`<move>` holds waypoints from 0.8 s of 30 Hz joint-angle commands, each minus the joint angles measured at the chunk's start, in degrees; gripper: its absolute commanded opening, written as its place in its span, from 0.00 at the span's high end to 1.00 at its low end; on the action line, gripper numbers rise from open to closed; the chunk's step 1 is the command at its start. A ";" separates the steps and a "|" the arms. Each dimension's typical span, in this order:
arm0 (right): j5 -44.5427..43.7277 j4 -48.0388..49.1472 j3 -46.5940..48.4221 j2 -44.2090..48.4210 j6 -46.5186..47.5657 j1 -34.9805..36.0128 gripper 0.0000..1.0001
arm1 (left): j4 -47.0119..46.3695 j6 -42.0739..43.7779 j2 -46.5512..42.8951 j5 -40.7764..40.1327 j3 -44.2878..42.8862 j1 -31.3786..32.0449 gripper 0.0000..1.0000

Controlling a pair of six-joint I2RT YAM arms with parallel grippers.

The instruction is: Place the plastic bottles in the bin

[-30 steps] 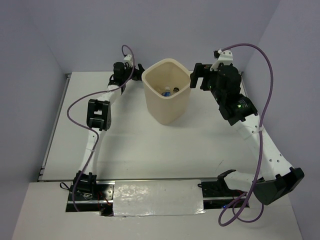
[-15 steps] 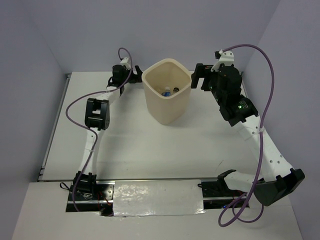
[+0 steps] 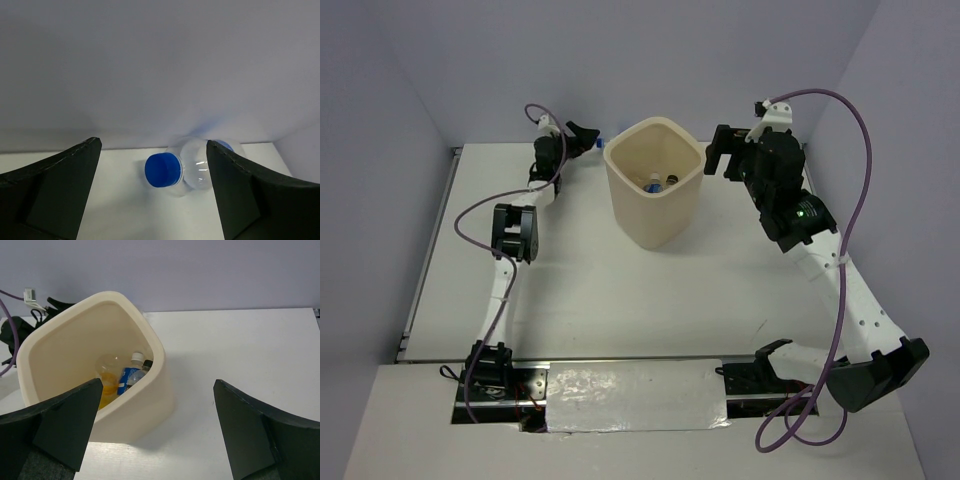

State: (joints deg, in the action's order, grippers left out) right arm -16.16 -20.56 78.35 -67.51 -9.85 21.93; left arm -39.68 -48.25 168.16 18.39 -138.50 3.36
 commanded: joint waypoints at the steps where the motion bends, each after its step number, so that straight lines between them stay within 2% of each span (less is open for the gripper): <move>1: -1.50 2.97 -0.65 1.94 -1.58 -0.40 0.00 | -0.23 1.66 0.68 -5.20 -3.35 4.80 0.01; 7: -1.42 1.40 0.14 1.50 -2.46 -0.40 0.00 | -0.13 3.87 0.16 -5.13 -4.85 9.04 0.01; 11: -1.41 0.61 -0.21 2.29 -2.72 -0.40 0.00 | -0.66 2.46 -2.04 -5.39 0.05 8.60 0.01; 17: -1.41 0.43 -0.74 3.34 -1.67 -0.58 0.00 | -0.92 1.93 -2.92 0.68 2.51 7.81 0.01; 21: -2.82 -1.15 -0.65 1.51 -3.07 -1.10 0.00 | -4.08 1.32 -4.77 4.62 6.22 7.28 0.01; 24: -0.20 -3.34 1.19 -1.83 -6.13 -4.08 0.00 | -3.74 1.58 -5.38 6.74 6.31 6.93 0.01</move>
State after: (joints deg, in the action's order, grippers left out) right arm -17.04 -21.80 78.11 -67.13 -13.02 20.45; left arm -41.10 -46.76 165.91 21.02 -132.99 10.35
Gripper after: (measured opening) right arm 0.997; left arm 0.993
